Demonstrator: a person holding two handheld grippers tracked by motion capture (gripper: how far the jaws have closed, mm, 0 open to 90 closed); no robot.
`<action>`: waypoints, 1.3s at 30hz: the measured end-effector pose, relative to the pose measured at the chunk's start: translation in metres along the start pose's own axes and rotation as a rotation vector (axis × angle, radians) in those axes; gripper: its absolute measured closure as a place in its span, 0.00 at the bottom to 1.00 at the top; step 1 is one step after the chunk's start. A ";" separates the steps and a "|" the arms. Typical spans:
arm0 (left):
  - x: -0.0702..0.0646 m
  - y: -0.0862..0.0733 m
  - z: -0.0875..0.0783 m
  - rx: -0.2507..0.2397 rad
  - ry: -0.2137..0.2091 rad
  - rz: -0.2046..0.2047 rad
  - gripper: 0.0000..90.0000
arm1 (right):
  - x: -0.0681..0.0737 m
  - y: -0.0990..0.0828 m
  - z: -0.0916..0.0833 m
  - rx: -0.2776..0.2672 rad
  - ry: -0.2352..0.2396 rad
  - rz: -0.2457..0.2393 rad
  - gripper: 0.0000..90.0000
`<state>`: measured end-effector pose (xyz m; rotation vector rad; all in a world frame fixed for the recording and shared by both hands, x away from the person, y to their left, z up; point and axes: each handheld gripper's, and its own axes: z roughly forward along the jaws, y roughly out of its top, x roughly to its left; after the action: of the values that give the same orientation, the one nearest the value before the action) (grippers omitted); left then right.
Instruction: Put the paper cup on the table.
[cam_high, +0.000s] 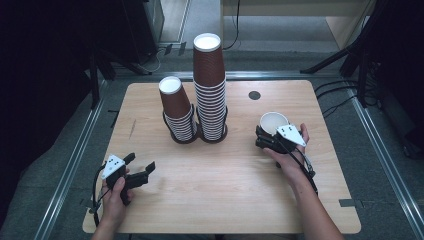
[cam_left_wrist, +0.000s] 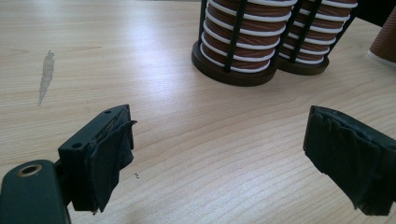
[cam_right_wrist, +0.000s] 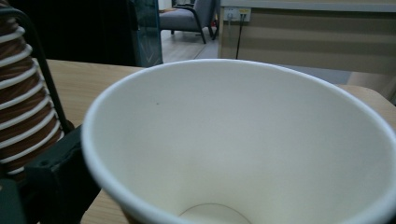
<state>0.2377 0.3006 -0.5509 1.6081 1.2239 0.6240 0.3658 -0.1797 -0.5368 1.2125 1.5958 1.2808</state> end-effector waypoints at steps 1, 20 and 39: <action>0.000 0.000 0.000 0.000 0.000 0.000 0.09 | 0.000 0.000 0.000 -0.001 0.002 -0.001 0.00; 0.000 0.000 0.000 0.001 -0.004 -0.001 0.09 | -0.007 -0.001 -0.018 0.014 0.035 0.006 0.00; 0.000 0.000 0.000 0.000 -0.005 0.000 0.09 | -0.019 -0.010 -0.045 -0.003 0.029 0.003 0.00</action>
<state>0.2374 0.3005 -0.5513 1.6085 1.2205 0.6198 0.3265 -0.2111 -0.5368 1.2005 1.6125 1.3073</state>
